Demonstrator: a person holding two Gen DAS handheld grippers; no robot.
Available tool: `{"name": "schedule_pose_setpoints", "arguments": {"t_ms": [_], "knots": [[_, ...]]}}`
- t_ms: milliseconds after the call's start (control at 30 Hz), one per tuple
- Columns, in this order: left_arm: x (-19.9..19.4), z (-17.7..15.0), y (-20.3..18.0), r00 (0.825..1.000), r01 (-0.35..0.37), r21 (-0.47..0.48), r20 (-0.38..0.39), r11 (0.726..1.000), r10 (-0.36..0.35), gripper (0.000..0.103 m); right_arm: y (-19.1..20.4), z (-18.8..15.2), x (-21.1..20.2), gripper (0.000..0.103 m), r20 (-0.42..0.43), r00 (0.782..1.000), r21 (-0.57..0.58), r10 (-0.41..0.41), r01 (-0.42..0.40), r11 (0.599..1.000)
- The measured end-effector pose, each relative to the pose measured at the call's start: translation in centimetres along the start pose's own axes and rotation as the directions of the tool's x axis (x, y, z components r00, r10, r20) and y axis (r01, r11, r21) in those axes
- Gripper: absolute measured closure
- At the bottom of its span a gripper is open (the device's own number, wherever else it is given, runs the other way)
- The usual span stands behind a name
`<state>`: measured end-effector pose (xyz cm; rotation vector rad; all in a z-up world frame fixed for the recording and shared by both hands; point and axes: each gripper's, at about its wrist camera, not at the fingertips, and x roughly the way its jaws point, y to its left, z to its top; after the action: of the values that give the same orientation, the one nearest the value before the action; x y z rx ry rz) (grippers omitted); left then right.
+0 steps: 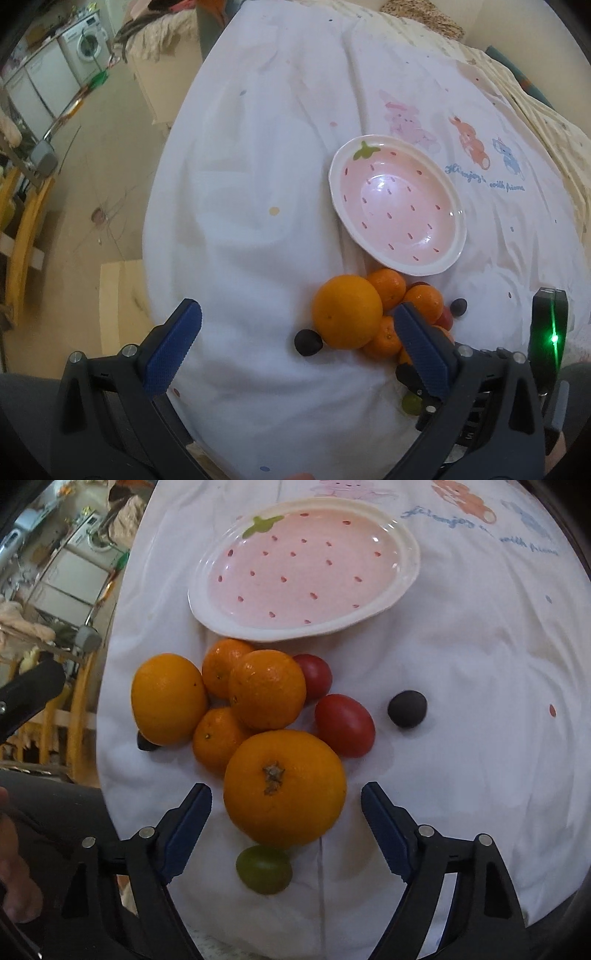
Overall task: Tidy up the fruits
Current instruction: 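Grasp the large orange with the right tool while the left tool grasps a tangerine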
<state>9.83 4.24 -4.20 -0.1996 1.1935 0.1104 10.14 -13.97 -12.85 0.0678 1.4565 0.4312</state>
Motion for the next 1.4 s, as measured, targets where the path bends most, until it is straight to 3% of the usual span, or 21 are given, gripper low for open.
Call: {"name": "schedule_pose_setpoints", "arguments": {"t_ms": [67, 167, 533, 733, 967, 1133, 1233, 1300, 1400], "knots": [[0.0, 0.0, 0.2, 1.000, 0.008, -0.013, -0.004, 1.000, -0.008, 0.000, 0.2, 0.2, 0.0, 0.035, 0.001, 1.000, -0.007, 0.000, 0.000, 1.000], [0.0, 0.0, 0.3, 1.000, 0.014, -0.021, -0.001, 1.000, -0.014, 0.000, -0.1, 0.3, -0.4, 0.038, 0.005, 1.000, -0.007, 0.016, -0.016, 1.000], [0.1, 0.1, 1.2, 1.000, -0.004, -0.061, 0.005, 0.998, 0.004, 0.000, -3.5, 0.6, -6.1, 0.039, 0.092, 0.994, -0.002, 0.061, -0.061, 0.998], [0.5, 0.0, 0.8, 1.000, -0.028, -0.042, 0.008, 0.999, 0.028, 0.000, -4.8, 1.0, -8.9, 0.039, 0.170, 0.980, -0.014, 0.107, -0.106, 0.994], [1.0, -0.1, 0.4, 0.999, -0.038, -0.028, 0.009, 0.999, 0.038, 0.000, -6.0, 1.0, -10.1, 0.039, 0.256, 0.954, 0.024, 0.155, -0.167, 0.986], [2.4, -0.2, -0.3, 0.999, -0.036, -0.011, -0.029, 0.999, 0.036, 0.001, -6.7, 0.8, -10.3, 0.039, 0.287, 0.949, 0.058, 0.131, -0.154, 0.986], [3.8, -0.4, -1.6, 0.997, -0.024, 0.039, -0.074, 0.999, 0.027, 0.010, -7.2, 0.8, -10.2, 0.039, 0.290, 0.949, 0.076, 0.126, -0.154, 0.985], [4.6, -0.7, -2.7, 0.995, -0.008, 0.073, -0.103, 0.997, 0.015, 0.011, -7.4, 0.8, -10.0, 0.039, 0.287, 0.950, 0.083, 0.122, -0.152, 0.985], [5.7, -0.9, -3.6, 0.990, 0.018, 0.092, -0.143, 0.996, -0.005, 0.022, -7.3, 1.0, -10.0, 0.039, 0.288, 0.950, 0.080, 0.122, -0.151, 0.985]]}}
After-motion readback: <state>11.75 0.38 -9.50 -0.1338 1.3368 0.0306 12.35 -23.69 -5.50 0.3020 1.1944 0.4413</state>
